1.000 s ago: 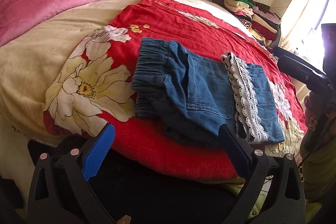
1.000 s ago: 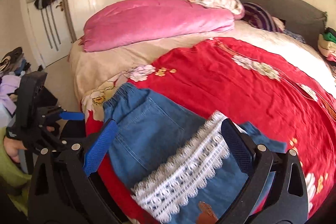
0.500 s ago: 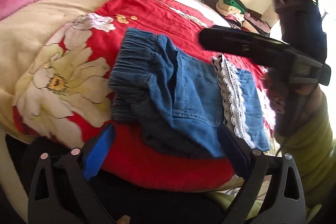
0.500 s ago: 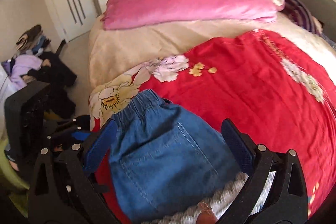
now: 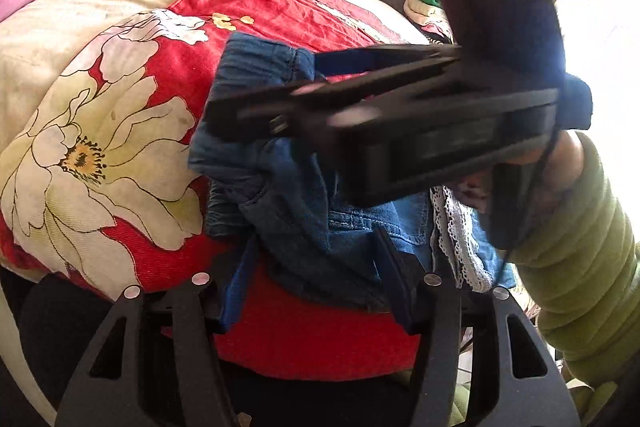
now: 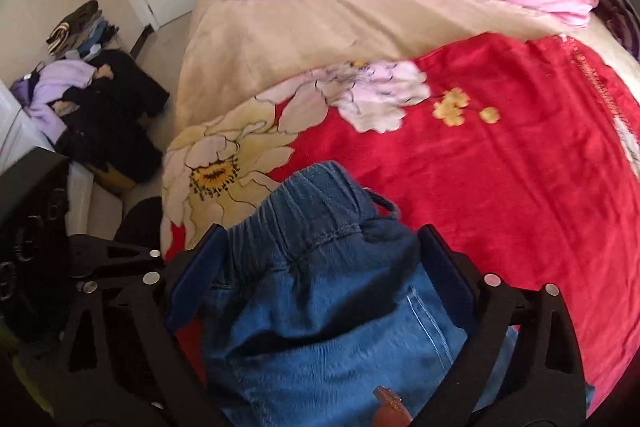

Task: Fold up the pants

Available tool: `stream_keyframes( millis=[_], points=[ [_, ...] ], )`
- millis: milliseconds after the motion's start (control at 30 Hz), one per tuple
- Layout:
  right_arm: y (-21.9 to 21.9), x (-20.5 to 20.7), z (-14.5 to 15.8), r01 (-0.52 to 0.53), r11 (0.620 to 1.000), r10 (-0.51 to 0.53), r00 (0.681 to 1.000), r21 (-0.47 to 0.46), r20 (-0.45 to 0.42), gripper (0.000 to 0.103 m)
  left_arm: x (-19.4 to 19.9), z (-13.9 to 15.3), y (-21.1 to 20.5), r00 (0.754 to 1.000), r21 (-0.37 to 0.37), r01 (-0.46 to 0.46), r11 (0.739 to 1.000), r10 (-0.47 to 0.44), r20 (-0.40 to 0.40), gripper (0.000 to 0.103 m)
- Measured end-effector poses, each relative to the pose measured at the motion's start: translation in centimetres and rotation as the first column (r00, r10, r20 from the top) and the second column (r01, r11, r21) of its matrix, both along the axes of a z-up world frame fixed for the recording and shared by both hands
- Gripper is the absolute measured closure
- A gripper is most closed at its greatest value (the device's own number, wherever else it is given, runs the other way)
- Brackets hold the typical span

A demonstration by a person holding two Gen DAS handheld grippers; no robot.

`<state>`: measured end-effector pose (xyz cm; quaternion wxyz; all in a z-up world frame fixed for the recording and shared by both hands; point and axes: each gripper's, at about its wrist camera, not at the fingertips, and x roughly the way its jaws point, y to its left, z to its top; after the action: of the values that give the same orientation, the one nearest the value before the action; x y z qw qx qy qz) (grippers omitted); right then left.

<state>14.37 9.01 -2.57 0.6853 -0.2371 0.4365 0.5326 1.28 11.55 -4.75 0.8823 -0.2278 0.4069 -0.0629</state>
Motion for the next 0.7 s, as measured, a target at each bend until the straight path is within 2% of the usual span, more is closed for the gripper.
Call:
stream_keyframes(
  millis=[67,100,133,200,233,300,433,700],
  points=[
    [0.2,0.3,-0.6,-0.004,1.000,0.004,0.999,0.000,-0.033,0.020,-0.1,0.0,0.1,1.000,-0.008,0.001,1.000,-0.001,0.003,0.048],
    [0.3,0.5,-0.8,-0.008,1.000,0.008,0.999,0.008,-0.053,0.028,-0.1,-0.1,0.2,1.000,-0.012,0.002,1.000,-0.002,0.005,0.046],
    [0.2,0.6,-1.0,-0.011,1.000,0.012,0.998,0.014,-0.067,0.041,-0.1,0.0,0.2,1.000,-0.014,0.001,1.000,-0.001,0.005,0.046],
    [-0.1,0.7,-0.9,-0.011,1.000,0.013,0.997,0.025,-0.078,0.053,-0.1,0.0,0.4,1.000,-0.020,0.001,1.000,-0.001,0.005,0.045],
    [-0.4,0.8,-0.6,-0.010,0.999,0.013,0.997,0.035,-0.079,0.060,-0.1,0.0,0.4,1.000,-0.027,0.002,1.000,-0.002,0.007,0.042],
    [-1.6,1.0,0.4,-0.004,0.997,0.011,0.996,0.083,-0.084,0.069,-0.2,0.1,0.6,1.000,-0.057,0.006,0.998,-0.004,0.021,0.033],
    [-4.4,1.5,2.2,0.024,0.983,-0.003,0.994,0.183,-0.113,0.073,-0.2,0.7,0.4,0.999,-0.028,-0.005,1.000,0.006,0.031,0.022],
    [-9.2,1.3,5.6,0.062,0.954,-0.033,0.994,0.294,-0.103,0.073,1.8,1.7,-1.5,0.998,-0.046,0.047,0.998,-0.045,0.041,0.022]
  ],
)
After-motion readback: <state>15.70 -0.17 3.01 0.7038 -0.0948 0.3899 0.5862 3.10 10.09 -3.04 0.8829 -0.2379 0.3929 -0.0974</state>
